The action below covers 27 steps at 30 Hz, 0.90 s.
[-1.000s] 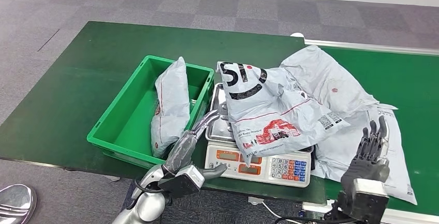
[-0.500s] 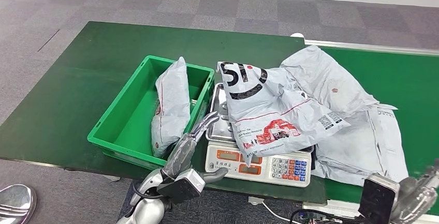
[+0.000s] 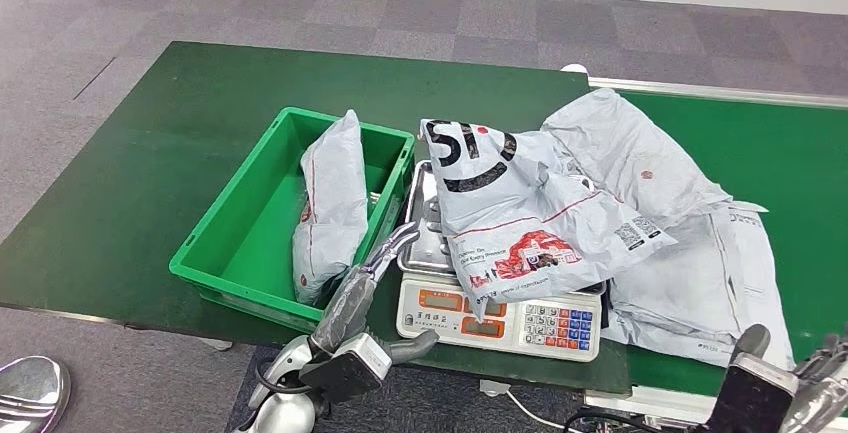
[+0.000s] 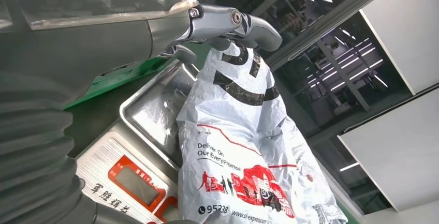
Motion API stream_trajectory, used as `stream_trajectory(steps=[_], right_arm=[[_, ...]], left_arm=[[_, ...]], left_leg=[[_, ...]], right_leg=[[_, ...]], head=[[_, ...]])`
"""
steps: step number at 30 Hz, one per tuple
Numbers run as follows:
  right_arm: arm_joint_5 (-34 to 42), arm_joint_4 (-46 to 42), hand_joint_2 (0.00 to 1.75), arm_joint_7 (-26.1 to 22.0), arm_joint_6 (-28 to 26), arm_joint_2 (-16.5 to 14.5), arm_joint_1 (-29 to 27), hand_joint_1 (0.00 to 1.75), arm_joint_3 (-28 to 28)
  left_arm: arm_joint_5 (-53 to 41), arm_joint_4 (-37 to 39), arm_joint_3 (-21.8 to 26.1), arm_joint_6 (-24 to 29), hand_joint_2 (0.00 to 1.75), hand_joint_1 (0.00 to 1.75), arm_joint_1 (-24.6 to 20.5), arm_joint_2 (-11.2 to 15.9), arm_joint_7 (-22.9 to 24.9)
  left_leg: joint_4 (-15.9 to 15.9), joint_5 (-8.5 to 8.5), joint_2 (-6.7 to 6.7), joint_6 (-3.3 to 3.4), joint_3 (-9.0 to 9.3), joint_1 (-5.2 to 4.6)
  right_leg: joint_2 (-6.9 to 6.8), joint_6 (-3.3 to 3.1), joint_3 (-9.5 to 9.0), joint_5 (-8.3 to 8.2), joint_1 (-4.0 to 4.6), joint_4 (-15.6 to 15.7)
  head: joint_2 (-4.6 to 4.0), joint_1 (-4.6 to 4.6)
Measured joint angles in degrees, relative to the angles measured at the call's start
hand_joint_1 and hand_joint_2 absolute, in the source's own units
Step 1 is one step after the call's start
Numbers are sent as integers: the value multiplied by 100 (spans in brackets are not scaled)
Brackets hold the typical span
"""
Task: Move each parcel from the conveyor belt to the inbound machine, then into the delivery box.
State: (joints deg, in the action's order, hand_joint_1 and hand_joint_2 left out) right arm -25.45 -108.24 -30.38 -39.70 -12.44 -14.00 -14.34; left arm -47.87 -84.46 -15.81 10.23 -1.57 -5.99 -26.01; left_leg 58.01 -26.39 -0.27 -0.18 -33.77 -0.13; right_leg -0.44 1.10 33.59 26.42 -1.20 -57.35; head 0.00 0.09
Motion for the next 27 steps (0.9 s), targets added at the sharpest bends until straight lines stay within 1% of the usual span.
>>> stream_trajectory(steps=[5, 8, 10, 13, 15, 19, 24, 27], right_arm=[[632, -2, 175, 8, 2, -2, -18, 0, 0], [734, -2, 175, 108, 20, -15, -66, 0, -10], [531, 2, 175, 342, 42, -39, -89, 0, -51], [-30, 36, 175, 777, 22, -106, -94, 0, -226], [-252, 62, 175, 874, 0, -157, -94, 0, -378], [-195, 80, 175, 725, 54, -223, -92, 0, -512], [272, 86, 175, 498, 301, -236, -92, 0, -522], [419, 86, 175, 426, 372, -236, -92, 0, -522]], left_arm=[[0, -18, 1, 0, 175, 0, 31, 0, 0], [0, -15, 1, 0, 175, 0, 32, 0, 0], [0, -15, 1, -1, 175, 0, 32, 0, 5], [0, -15, 1, -7, 175, 0, 32, 0, 39], [-1, -15, 1, -11, 175, 0, 32, 0, 62], [-1, -11, 0, -11, 175, 0, 31, 0, 72], [26, 21, 0, -9, 175, 0, 32, 1, 64], [37, 34, 1, -4, 175, 0, 33, 2, 51]], left_leg=[[0, 0, 0, 0, 3, 0], [0, 0, 0, 0, 4, 0], [0, 0, 1, 0, 4, 0], [0, 0, 1, 0, 4, 1], [0, 0, 1, 0, 4, 0], [0, 0, 1, 0, 4, 0], [0, 0, 1, 0, 4, 0], [0, 0, 1, 0, 5, 0]], right_leg=[[0, 0, 0, 0, 0, 1], [1, 0, 1, 0, 0, 1], [1, 0, 1, 0, 1, 0], [1, 0, 1, 0, 1, 0], [1, 0, 0, 0, 0, 0], [2, 0, -1, 0, 0, 0], [2, 0, -2, 0, 0, 0], [1, 0, -2, 0, 0, 0]], head=[[0, 0], [0, 0], [0, 0], [0, 0], [0, 0], [0, 0], [0, 0], [0, 0]])
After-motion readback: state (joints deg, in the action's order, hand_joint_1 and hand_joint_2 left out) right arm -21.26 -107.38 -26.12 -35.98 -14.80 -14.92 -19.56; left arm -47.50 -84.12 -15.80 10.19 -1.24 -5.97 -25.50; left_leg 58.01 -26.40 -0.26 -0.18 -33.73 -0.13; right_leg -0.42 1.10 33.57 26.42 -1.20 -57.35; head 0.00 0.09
